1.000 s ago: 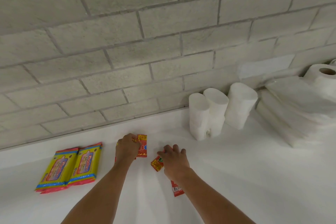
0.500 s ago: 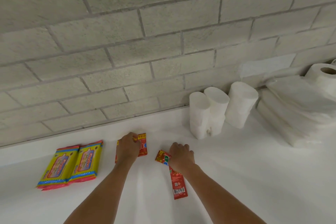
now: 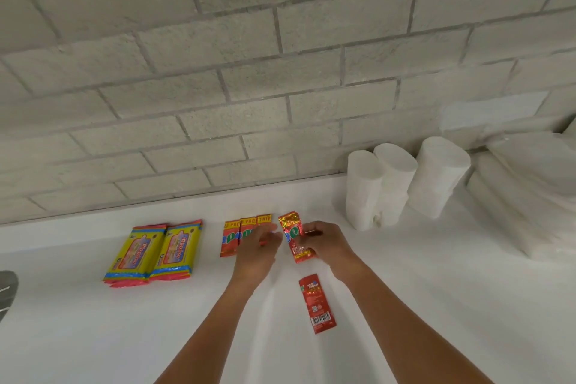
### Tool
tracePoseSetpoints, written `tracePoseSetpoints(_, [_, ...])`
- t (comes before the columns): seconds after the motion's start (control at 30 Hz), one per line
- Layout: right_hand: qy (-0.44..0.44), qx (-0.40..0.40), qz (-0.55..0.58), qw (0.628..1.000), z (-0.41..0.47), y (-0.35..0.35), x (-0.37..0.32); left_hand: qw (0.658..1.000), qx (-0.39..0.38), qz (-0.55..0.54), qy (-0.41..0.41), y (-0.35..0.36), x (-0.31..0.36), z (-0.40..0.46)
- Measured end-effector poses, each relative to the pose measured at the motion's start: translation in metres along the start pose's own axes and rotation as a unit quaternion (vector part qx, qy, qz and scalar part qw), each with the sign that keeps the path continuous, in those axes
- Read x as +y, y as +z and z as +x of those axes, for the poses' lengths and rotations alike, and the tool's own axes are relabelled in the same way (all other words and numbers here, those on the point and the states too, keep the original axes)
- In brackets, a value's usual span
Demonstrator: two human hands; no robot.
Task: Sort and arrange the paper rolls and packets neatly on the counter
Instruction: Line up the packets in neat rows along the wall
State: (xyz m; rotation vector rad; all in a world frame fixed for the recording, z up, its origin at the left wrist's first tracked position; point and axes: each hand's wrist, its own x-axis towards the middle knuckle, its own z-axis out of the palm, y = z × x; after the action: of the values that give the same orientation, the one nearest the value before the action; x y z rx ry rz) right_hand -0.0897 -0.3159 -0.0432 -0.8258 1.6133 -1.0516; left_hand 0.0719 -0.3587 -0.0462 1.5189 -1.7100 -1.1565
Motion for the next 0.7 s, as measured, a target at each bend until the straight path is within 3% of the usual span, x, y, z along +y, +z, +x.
tracePoseSetpoints(0.13, [-0.035, -0.008, 0.010, 0.999, -0.008, 0.002, -0.005, 0.997, -0.020, -0.071, -0.032, 0.006, 0.011, -0.012])
tracePoseSetpoints(0.33, [-0.046, 0.008, -0.075, 0.996, -0.013, 0.006, -0.001, 0.991, -0.015, -0.101, -0.085, 0.001, 0.016, 0.002])
tracePoseSetpoints(0.5, [-0.045, -0.010, -0.238, 0.970, -0.018, 0.000, 0.010, 0.995, 0.002, -0.033, -0.095, -0.008, 0.011, 0.035])
tracePoseSetpoints(0.7, [-0.057, -0.050, -0.351, 0.933, -0.031, -0.003, 0.023, 0.991, 0.019, 0.090, -0.096, -0.007, 0.005, 0.062])
